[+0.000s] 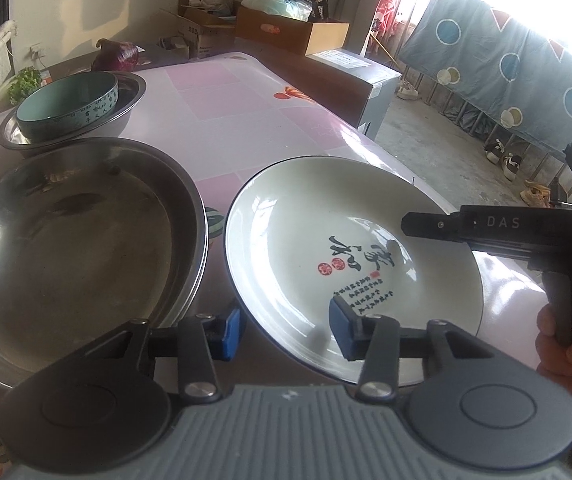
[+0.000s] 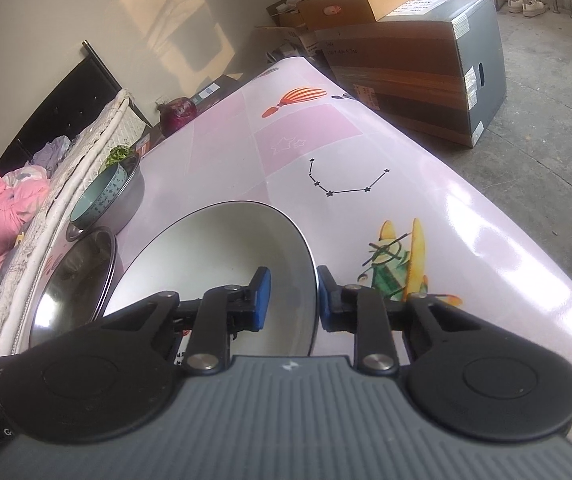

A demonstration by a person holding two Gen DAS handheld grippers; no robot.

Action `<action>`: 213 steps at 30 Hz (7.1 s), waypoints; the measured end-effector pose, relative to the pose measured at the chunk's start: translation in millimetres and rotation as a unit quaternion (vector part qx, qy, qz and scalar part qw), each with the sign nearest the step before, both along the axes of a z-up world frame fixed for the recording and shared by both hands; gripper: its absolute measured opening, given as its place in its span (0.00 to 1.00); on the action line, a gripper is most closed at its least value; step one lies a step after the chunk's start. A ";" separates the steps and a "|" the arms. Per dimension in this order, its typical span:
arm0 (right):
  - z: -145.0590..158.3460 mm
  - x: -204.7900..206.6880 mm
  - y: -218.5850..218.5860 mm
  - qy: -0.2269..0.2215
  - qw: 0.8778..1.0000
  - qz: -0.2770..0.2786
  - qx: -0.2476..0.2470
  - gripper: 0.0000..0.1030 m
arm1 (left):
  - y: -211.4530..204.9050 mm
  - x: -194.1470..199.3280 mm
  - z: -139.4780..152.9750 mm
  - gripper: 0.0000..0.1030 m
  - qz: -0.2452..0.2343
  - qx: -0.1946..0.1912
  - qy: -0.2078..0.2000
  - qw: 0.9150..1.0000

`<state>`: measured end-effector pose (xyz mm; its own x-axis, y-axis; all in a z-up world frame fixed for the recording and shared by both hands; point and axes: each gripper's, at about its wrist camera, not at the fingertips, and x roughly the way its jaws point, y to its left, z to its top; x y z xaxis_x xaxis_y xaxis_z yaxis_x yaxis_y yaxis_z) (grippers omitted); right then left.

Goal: Organize plates and bowls

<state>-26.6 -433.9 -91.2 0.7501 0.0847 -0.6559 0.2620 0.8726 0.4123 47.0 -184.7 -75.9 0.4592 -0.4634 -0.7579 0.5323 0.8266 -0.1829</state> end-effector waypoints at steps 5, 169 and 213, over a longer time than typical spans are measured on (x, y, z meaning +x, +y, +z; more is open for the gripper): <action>0.1 -3.2 -1.2 0.004 1.000 -0.005 0.013 0.23 | 1.6 -3.0 0.9 0.45 -0.005 0.005 0.001 1.000; 5.1 -71.1 60.5 0.004 0.999 0.034 -0.034 0.29 | 46.1 -62.8 -4.1 0.67 -0.031 0.004 -0.027 0.999; 12.1 -68.4 68.9 0.020 0.995 0.029 -0.094 0.32 | 55.5 -53.4 -5.2 0.54 -0.036 -0.025 -0.012 0.999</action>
